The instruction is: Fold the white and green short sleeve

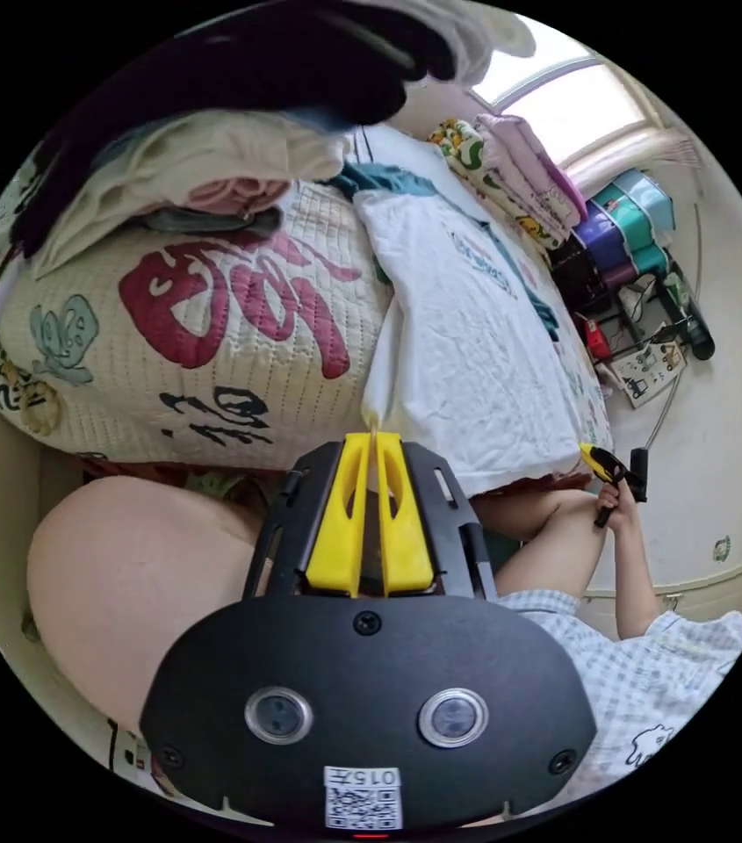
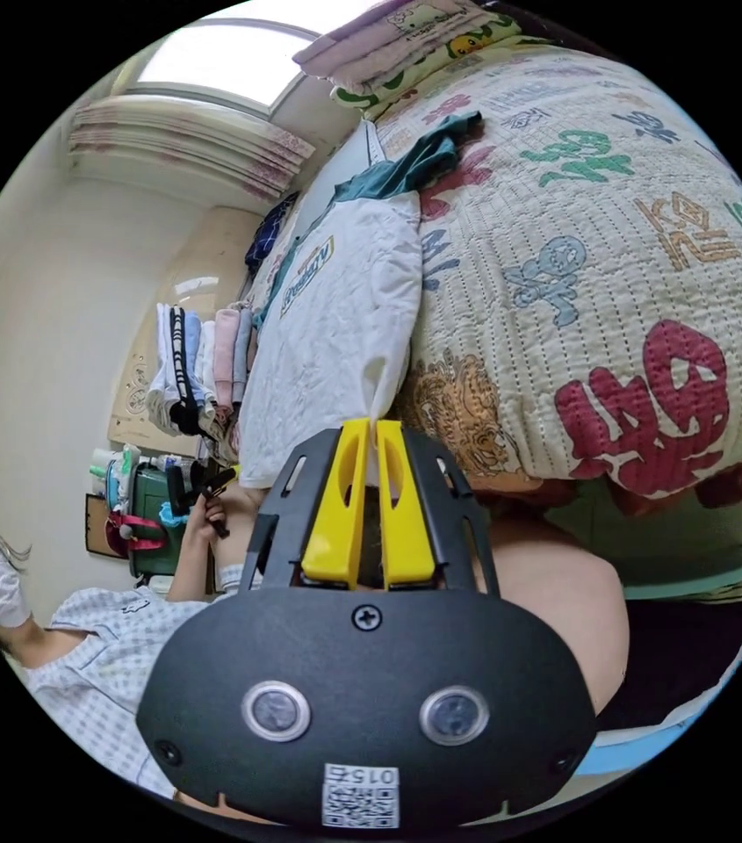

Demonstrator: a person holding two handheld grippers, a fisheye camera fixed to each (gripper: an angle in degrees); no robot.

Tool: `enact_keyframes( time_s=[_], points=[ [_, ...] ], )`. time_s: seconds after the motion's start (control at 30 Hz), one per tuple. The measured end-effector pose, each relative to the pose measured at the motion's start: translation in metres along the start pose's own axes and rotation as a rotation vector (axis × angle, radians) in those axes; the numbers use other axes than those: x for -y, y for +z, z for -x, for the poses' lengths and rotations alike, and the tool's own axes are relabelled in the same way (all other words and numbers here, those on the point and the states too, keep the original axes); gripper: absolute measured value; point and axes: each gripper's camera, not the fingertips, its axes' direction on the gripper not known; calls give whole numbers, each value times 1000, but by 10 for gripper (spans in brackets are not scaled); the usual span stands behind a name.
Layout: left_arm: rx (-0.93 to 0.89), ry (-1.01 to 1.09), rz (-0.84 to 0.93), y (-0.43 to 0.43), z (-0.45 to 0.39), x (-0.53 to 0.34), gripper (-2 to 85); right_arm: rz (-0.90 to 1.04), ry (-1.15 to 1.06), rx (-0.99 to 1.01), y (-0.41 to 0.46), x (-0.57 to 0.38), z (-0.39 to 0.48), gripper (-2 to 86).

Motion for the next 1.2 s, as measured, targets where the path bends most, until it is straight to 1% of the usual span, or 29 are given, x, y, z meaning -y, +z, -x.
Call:
enact_keyframes(
  time_s=[0.07,0.17,0.27,0.33,0.43,0.5,0.57,0.63,0.7,0.77,0.87,0.93,1.0,1.03,1.13,1.2],
  points=[
    [-37,-17,-57,-18,8,-17,-4,-23,-2,24,-7,0,-7,7],
    [-10,-82,-101,-26,23,-31,-5,-23,0,30,-11,8,-20,7],
    [-5,-112,-78,-19,32,-32,-5,-93,93,1,-17,23,-40,17],
    [13,-106,-64,-16,31,-32,-5,-114,115,-3,-16,33,-48,33],
    [34,-103,-51,-12,28,-32,-4,4,125,-100,9,57,-50,79],
    [38,-106,-47,-10,27,-32,-4,121,79,-208,35,73,-44,99],
    [44,-108,-40,-9,26,-32,-4,132,57,-281,42,80,-39,92],
    [53,-105,-34,-8,26,-33,-4,129,65,-277,43,85,-42,77],
    [58,-99,-30,-9,25,-34,-4,126,61,-195,41,88,-48,29],
    [54,-97,-24,-9,25,-35,-3,112,61,-231,41,89,-48,14],
    [35,-97,10,-5,26,-33,-3,104,53,-264,47,94,-50,13],
    [40,-92,21,-2,25,-31,-2,130,51,-269,55,98,-53,28],
    [57,-87,35,2,21,-28,-2,173,15,-236,66,104,-52,82],
    [60,-85,39,3,20,-27,-2,175,16,-245,67,105,-52,82],
    [70,-74,54,6,15,-23,-2,216,22,-185,79,109,-58,40],
    [70,-71,50,5,13,-22,-2,225,14,-233,85,113,-57,11]
  ],
)
